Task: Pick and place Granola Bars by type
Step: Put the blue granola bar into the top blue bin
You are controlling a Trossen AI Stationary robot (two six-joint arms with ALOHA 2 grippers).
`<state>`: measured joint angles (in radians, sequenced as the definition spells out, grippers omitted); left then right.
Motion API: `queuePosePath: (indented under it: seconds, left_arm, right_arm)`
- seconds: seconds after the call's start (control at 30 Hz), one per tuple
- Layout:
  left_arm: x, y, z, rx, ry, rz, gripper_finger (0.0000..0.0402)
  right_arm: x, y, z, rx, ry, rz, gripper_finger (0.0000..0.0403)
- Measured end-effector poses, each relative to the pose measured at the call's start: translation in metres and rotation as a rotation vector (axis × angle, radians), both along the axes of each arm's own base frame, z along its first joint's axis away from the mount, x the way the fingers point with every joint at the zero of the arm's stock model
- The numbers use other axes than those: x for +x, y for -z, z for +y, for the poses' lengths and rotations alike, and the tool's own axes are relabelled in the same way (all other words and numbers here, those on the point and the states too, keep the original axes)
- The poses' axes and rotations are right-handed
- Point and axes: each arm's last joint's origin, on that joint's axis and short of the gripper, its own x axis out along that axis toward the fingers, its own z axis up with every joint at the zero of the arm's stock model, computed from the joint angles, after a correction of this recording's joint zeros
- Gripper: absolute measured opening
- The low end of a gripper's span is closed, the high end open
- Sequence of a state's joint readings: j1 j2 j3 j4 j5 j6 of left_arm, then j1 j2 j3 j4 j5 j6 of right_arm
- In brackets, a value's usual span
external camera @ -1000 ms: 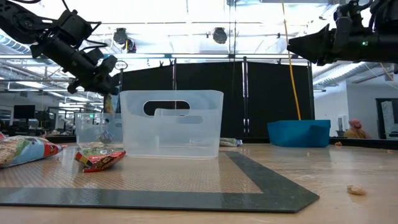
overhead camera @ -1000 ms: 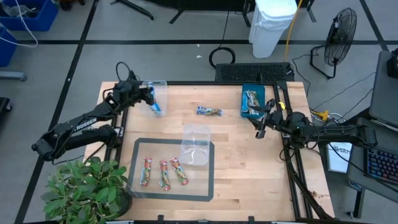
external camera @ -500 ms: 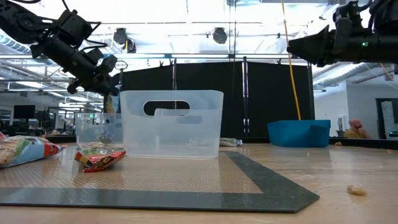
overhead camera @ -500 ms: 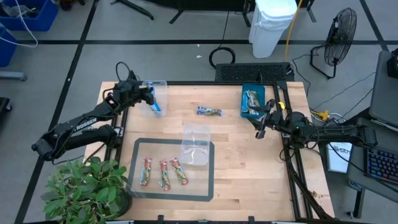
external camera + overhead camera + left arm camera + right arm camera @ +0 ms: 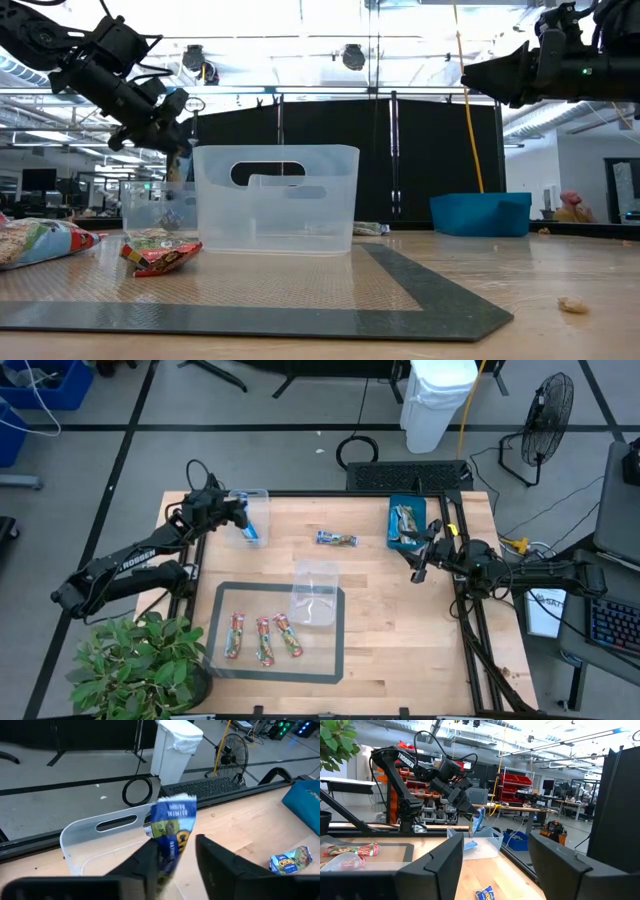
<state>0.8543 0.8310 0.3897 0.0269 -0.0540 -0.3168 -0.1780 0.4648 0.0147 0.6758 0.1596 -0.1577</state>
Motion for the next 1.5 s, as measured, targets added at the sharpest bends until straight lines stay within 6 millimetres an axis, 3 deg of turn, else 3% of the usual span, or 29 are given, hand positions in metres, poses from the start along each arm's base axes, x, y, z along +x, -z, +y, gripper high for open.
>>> queuePosePath:
  seconds: [0.3, 0.63, 0.77, 0.9, 1.0, 1.23, 1.37, 1.5]
  left_arm:
    - [0.0, 0.0, 0.0, 0.0, 0.0, -0.001, 0.0246]
    - [0.0, 0.0, 0.0, 0.001, 0.01, -0.001, 0.0307]
    - [0.006, -0.002, -0.005, -0.004, 0.163, -0.038, 0.0313]
    - [0.017, -0.01, -0.013, 0.076, 0.417, -0.09, 0.0304]
    - [0.024, -0.015, -0.019, 0.157, 0.51, -0.088, 0.0294]
    - [0.031, -0.02, -0.025, 0.267, 0.488, -0.059, 0.0279]
    - [0.032, -0.02, -0.025, 0.275, 0.447, -0.044, 0.0278]
    - [0.032, -0.02, -0.026, 0.275, 0.443, -0.042, 0.0278]
  right_arm:
    - [0.0, 0.0, 0.0, -0.001, 0.0, 0.0, 0.0212]
    - [0.0, 0.0, 0.0, 0.001, 0.0, 0.0, 0.0212]
    - [0.001, 0.002, -0.001, 0.059, 0.014, 0.009, 0.0212]
    - [0.009, 0.016, -0.002, 0.125, 0.017, 0.214, 0.0212]
    - [0.022, -0.004, -0.004, 0.134, 0.025, 0.254, 0.0212]
    - [0.059, -0.014, -0.015, 0.055, 0.124, 0.498, 0.0212]
    - [0.081, -0.006, -0.028, 0.039, 0.181, 0.668, 0.0212]
    - [0.103, -0.005, -0.042, 0.093, 0.107, 0.716, 0.0212]
